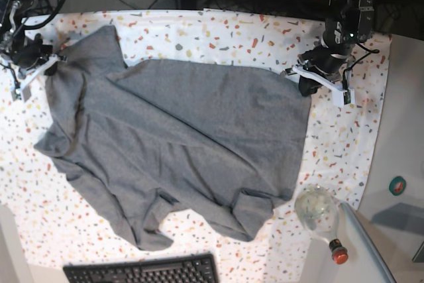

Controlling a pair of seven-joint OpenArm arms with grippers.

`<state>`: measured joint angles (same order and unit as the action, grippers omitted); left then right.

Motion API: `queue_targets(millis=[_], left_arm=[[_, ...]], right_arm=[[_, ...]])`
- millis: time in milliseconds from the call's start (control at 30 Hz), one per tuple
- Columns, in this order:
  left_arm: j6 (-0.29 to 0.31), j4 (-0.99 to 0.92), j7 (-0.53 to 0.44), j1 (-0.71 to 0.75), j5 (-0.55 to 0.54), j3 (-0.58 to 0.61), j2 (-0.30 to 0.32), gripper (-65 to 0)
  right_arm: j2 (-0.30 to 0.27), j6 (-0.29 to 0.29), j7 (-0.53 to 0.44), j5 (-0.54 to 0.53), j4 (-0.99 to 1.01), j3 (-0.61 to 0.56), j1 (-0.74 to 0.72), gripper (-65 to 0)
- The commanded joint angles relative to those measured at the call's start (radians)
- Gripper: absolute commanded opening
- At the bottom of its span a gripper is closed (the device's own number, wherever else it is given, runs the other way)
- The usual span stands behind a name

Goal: Layout the t-shirt on the table in an organized manner, then fold the t-shirt properly
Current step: 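Pull both held shirt corners apart to smooth the shirt flat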

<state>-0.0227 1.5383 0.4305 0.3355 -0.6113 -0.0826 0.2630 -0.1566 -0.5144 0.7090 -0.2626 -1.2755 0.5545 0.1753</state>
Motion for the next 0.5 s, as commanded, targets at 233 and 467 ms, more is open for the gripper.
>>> queue_targets(millis=[233, 467], left_arm=[[0.007, 0.118, -0.023, 0.057, -0.005, -0.004, 0.009, -65.0], [0.005, 0.135, -0.022, 0.043, -0.005, 0.008, 0.031, -65.0]], right_arm=[[0.033, -0.005, 0.116, 0.010, -0.309, 0.009, 0.122, -65.0], [0.082, 0.132, 0.117, 0.012, -0.416, 0.135, 0.149, -65.0]])
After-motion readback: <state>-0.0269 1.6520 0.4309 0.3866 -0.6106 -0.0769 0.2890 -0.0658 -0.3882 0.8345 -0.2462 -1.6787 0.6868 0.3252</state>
